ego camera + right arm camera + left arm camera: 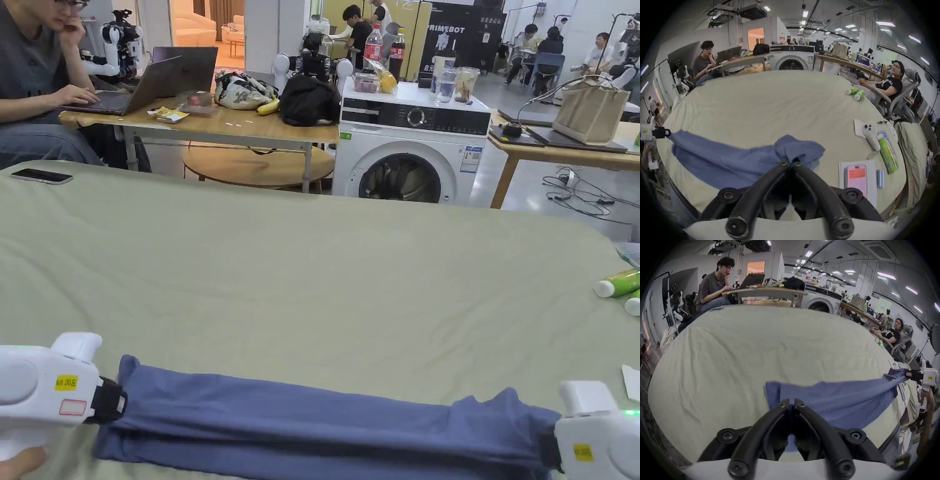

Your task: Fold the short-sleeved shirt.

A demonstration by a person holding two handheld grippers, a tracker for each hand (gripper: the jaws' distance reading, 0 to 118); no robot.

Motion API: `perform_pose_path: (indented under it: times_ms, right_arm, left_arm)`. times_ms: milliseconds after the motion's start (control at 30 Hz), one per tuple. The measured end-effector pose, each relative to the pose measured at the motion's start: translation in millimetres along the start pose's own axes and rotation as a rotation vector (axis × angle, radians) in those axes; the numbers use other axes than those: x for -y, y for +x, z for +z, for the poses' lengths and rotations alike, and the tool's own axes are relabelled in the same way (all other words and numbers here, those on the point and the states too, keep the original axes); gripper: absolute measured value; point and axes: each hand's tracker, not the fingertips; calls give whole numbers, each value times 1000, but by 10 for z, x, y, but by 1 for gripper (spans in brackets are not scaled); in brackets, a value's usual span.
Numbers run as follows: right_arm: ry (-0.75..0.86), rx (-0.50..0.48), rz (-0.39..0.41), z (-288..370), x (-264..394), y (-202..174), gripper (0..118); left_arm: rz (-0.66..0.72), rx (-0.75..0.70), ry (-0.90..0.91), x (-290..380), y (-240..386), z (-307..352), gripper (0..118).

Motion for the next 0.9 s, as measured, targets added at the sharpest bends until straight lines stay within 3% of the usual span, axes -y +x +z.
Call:
perform_pose_path:
  times_ms: [133, 200, 433, 533, 567, 600, 633, 667, 833, 900]
  right_arm:
    - [-75, 7, -2, -373, 172, -24, 0]
    - [-72, 9, -7, -463, 213, -49, 0]
    - [-48, 67, -40, -296, 104, -152, 0]
    - [79, 128, -36, -63, 23, -234, 1]
    - [117, 132, -54, 17, -19, -265, 7]
    - [145, 144, -75, 84, -61, -301, 21]
    - [182, 147, -89, 148, -89, -325, 44]
    - [255, 149, -104, 213, -116, -373, 50]
    - [629, 73, -139, 392, -127, -666, 50]
    - [723, 89, -123, 397, -128, -824, 50]
  left_arm:
    - [-28, -40, -93, 130, 46, -303, 0]
    - [-12, -49, -52, 146, 72, -319, 0]
    - [44, -57, -29, 61, 144, -139, 0]
    - [29, -76, 106, 52, 285, 75, 3]
    - [11, -71, 172, 42, 350, 158, 14]
    - [-1, -68, 231, 31, 416, 229, 26]
    - [-12, -64, 285, 26, 474, 285, 36]
    - [-23, -71, 353, 35, 502, 308, 38]
    - [-82, -116, 684, 149, 821, 501, 39]
    - [-117, -136, 754, 151, 914, 514, 39]
